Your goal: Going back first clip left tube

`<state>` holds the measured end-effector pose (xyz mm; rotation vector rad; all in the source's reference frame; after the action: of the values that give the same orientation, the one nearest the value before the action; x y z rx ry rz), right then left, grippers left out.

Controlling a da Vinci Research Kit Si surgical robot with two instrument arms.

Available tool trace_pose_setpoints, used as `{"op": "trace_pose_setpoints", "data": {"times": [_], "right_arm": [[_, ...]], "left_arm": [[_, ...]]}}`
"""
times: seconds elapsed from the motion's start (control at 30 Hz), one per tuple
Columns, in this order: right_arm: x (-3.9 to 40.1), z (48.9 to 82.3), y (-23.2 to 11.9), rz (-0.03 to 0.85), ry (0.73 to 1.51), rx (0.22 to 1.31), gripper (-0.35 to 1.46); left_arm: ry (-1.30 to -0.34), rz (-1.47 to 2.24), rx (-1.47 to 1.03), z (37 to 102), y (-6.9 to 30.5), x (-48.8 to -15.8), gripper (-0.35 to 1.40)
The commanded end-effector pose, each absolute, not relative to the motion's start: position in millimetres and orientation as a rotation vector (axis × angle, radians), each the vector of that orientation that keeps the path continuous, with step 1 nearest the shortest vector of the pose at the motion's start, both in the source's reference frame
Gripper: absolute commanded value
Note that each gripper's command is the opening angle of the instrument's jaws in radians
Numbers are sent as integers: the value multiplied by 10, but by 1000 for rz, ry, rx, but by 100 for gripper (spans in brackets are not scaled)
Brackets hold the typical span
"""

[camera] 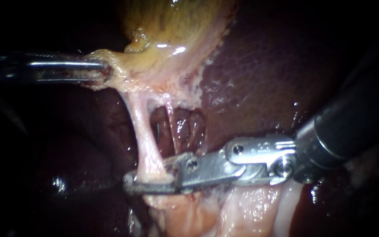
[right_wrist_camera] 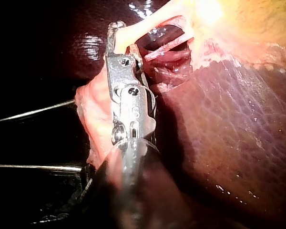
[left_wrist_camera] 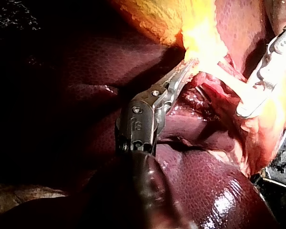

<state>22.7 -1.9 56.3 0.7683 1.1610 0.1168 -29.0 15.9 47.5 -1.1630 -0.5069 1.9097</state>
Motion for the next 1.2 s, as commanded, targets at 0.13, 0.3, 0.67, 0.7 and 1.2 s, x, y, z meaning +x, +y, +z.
{"op": "trace_pose_setpoints", "data": {"times": [0.13,0.3,0.67,0.7,1.2], "right_arm": [[228,564,-19,123,1178,768,-21],[237,567,-21,146,1220,754,29],[248,598,2,285,1241,495,50],[244,599,6,282,1241,477,50],[101,556,26,170,1266,379,50]], "left_arm": [[-507,1910,-1163,475,159,-290,-35],[-506,1909,-1163,475,159,-291,-35],[-504,1909,-1162,471,156,-294,-35],[-504,1909,-1162,471,156,-294,-35],[-504,1909,-1162,471,156,-294,-35]]}}
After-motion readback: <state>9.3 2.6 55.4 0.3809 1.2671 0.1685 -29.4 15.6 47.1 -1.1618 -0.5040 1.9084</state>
